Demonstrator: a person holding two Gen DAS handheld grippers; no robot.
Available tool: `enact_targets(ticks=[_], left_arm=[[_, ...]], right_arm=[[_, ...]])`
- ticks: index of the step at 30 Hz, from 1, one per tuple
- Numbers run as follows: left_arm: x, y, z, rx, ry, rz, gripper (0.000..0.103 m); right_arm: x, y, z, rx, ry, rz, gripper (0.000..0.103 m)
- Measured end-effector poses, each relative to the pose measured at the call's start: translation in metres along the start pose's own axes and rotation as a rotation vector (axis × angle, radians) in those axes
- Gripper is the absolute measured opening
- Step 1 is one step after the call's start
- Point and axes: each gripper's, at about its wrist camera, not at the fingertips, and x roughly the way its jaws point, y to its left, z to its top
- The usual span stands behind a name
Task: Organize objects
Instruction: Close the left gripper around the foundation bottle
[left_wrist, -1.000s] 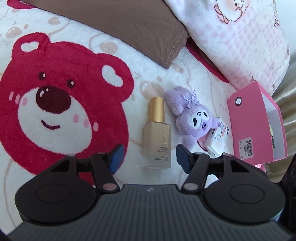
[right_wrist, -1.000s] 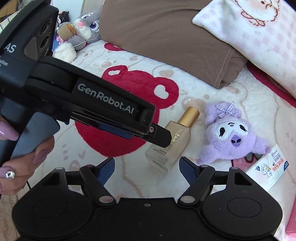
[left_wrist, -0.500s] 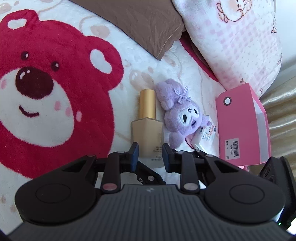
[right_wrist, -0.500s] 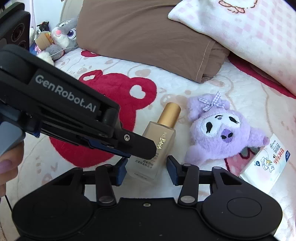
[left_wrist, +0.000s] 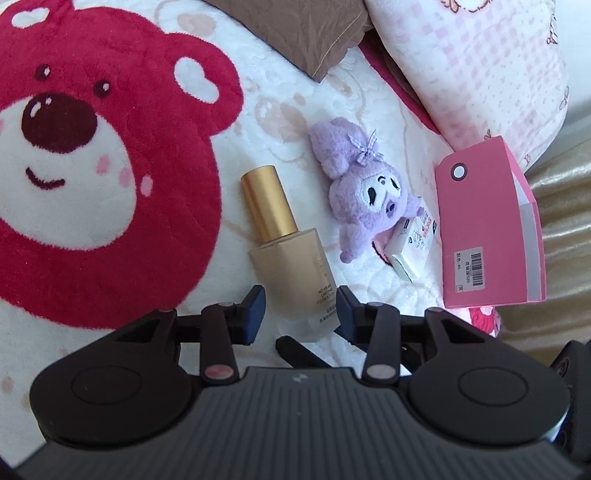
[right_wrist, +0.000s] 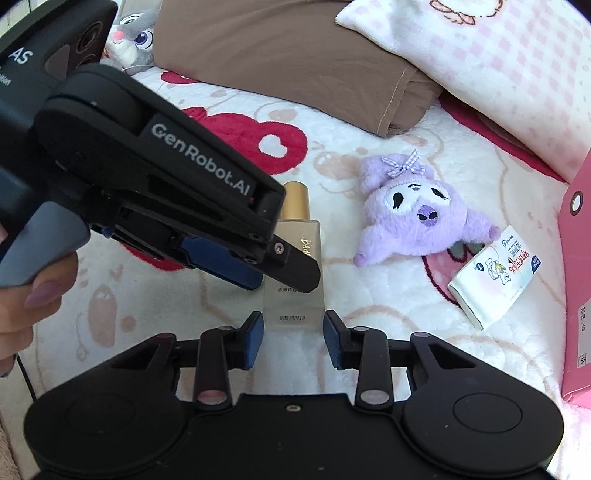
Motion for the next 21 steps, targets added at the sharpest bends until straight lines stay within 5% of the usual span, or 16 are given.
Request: enact_targets(ticks=[12,21], left_arm=[[0.004,0.023,0.003,-0.169,-0.04,-0.073,0.049],[0.002,0.008,-0.008,-0.109,-0.026,-0.031,0.04]], right_arm=[[0.017,0.003,0.013,0.028,-0.036,0.022,0.04],[0.003,-0.024,0.002,0.352,0.002,0.17,0.04]])
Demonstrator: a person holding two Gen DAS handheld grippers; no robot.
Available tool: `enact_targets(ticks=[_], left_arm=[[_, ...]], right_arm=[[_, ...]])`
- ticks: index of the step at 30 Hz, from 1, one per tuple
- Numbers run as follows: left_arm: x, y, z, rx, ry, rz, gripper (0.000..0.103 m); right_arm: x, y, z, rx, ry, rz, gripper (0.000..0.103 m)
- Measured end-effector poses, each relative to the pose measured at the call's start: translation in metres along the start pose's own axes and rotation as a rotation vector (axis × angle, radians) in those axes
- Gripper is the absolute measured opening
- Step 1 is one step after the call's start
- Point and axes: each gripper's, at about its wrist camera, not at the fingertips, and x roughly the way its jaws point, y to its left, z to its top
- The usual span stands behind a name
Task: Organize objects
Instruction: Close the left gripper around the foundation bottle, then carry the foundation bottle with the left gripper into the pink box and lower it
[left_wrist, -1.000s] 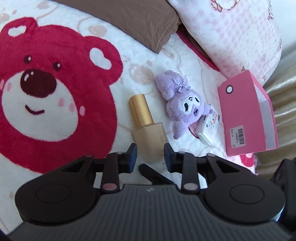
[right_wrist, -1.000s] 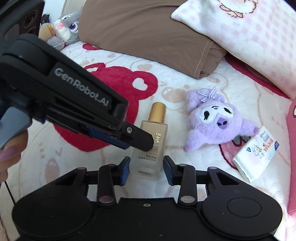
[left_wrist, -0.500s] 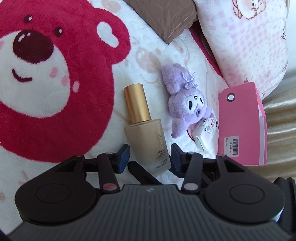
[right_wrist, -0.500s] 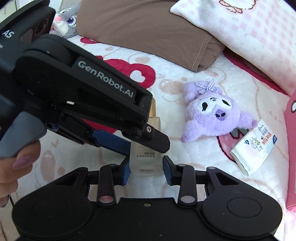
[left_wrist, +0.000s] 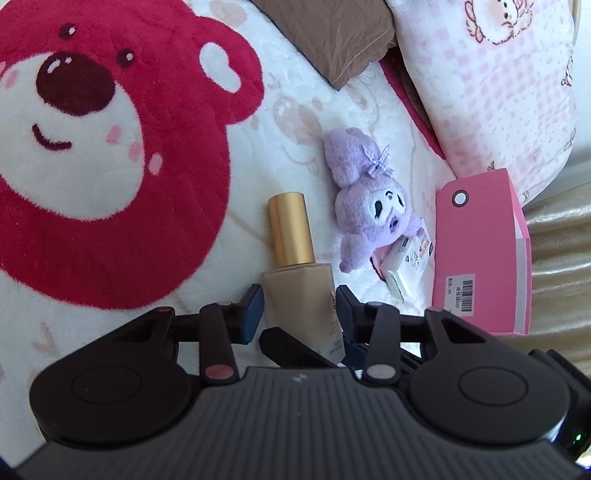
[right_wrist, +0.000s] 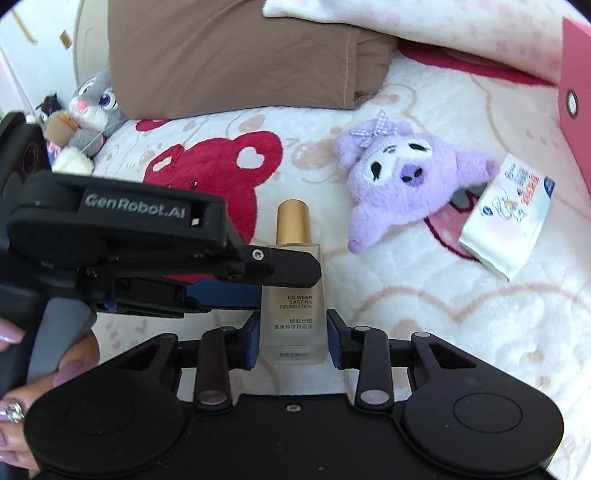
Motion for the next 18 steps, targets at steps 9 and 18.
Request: enact_targets(ticks=[9,18], left_arm=[[-0.004,-0.022,-0.02,0.097,-0.029,0.087,0.04],[-0.046,-0.058,-0.04,0.218,-0.063,0.011,0.039]], right_arm=[[0.016,-0.014,0.0,0.023,-0.022,0.047,0.04],[-0.051,-0.004,-0.009,-0.091,-0.102,-0.007,0.041]])
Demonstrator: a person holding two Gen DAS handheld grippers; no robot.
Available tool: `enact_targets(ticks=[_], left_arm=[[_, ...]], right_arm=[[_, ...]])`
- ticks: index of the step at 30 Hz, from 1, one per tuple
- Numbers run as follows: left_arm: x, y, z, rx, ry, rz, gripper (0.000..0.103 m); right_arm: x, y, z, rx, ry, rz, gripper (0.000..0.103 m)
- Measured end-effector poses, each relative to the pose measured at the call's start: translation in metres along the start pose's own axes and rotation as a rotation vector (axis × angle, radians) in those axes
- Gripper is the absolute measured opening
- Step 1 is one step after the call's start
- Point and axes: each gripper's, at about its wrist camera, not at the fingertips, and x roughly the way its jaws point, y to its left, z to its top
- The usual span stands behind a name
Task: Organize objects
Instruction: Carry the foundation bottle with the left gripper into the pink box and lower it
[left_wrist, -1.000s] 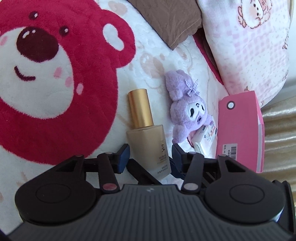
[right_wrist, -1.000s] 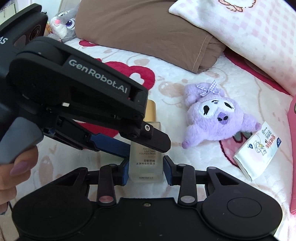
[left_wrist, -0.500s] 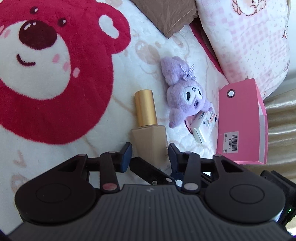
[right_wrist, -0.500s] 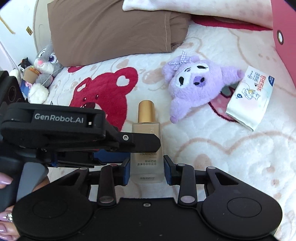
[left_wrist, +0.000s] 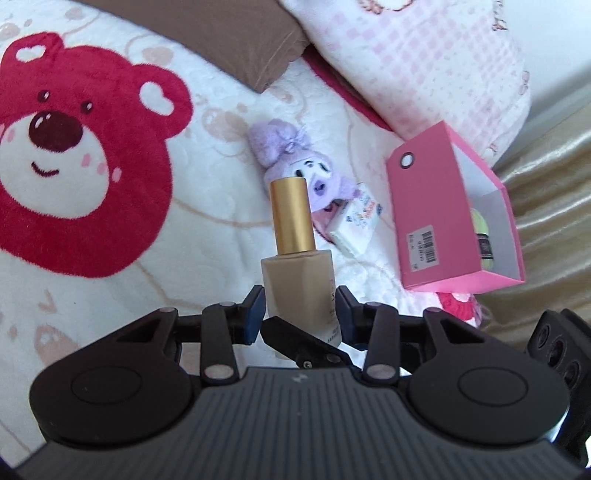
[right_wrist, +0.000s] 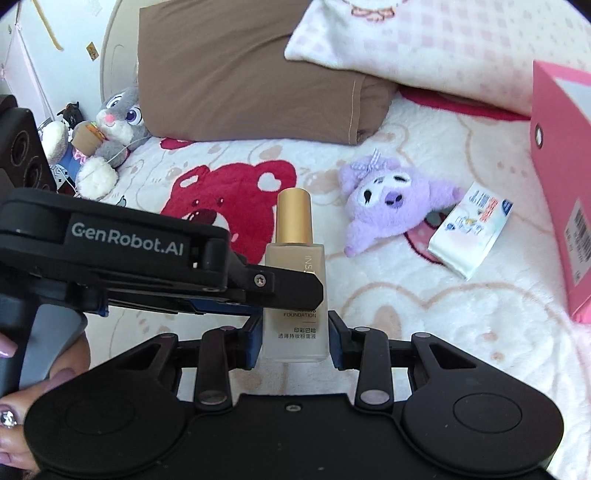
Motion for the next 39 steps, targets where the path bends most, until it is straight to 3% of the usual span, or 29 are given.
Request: enact_targets(ticks=[9,20,28,35,39], left_arm=[[-0.045,-0.056,-0.003,0.081,-0.08,-0.134,0.038],[-0.06,-0.156,0.034,0.256,-0.073,-0.165,0.038],[-0.011,-0.226,0.055,0.328,-0.014,-0.155,0.039],[0.052,-0.254,0.061,0.309,0.053,-0.122,0.038],[0.088,-0.262,0.063,0.321,0.091,-0.045,0.038]], right_arm=[[-0.087,0.002,0.016,-0.107,-0.105,-0.012,0.04],[-0.158,-0.029,0.061,-0.084,-0.234,-0.038,0.04],[-0.183,-0.08,0.076,-0.004,-0.31,-0.156,0.04],[-0.173,-0.138,0.078,0.143,-0.264,-0.202,0.04],[-0.152,-0.167,0.076,0.211,-0.207,-0.198,0.04]])
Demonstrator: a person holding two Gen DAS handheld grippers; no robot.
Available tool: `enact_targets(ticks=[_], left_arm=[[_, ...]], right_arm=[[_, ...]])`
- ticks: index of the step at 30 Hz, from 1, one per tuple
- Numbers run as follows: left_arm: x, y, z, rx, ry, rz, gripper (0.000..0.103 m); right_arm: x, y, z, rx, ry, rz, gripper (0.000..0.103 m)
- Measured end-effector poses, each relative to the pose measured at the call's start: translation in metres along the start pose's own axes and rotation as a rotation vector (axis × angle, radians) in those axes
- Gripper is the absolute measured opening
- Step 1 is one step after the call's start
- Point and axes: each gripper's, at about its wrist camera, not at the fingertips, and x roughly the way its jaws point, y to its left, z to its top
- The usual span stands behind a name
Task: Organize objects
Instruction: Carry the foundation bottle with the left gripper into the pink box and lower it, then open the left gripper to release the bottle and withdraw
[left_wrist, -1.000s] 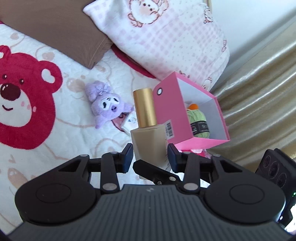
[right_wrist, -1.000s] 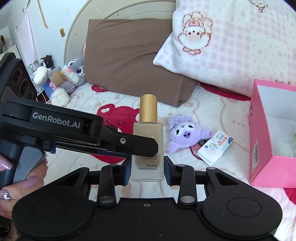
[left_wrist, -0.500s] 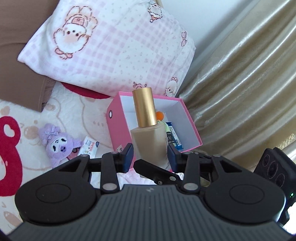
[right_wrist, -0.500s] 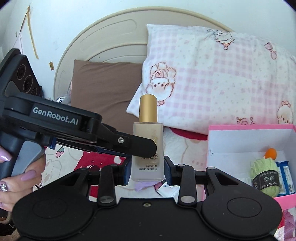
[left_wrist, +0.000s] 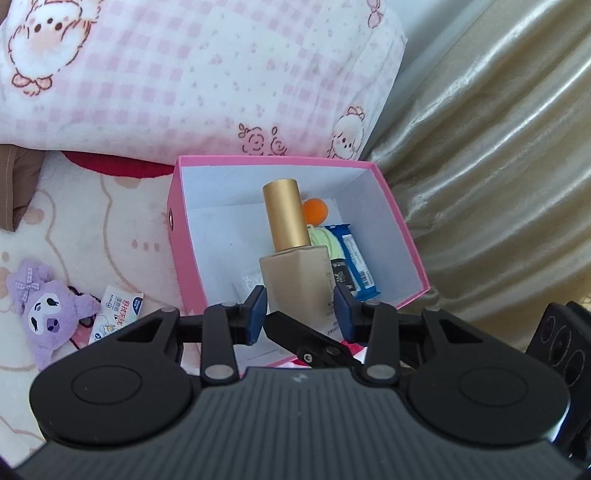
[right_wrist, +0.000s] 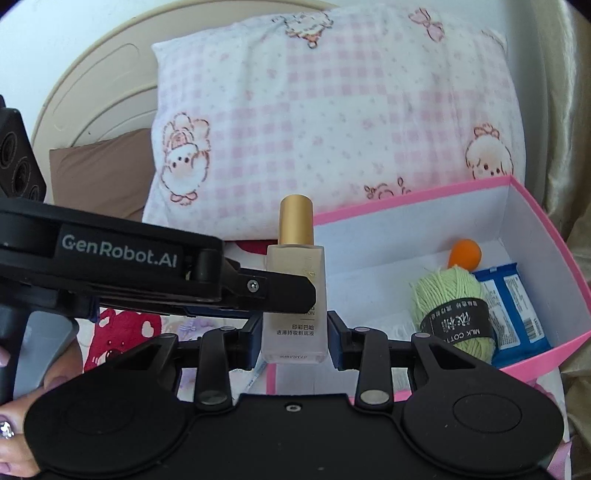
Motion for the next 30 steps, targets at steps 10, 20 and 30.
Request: enact_targets(ticks=[10,20,30], left_arm=[[0.059,0.003,0.012,0.032,0.134,0.105,0.038],[0.072,0.007,0.015,0.036,0.127,0.16,0.036],[0.068,0.021,0.013,-0.067,0.068,0.12,0.036]], right_arm=[[0.05,-0.039,-0.011,0.125,0.136,0.02,0.04],[0.069,-0.035,-0.01,0.078,0.198,-0.016,0.04],[0.099,-0.02,-0.018,-0.017,0.285,-0.053,0.04]])
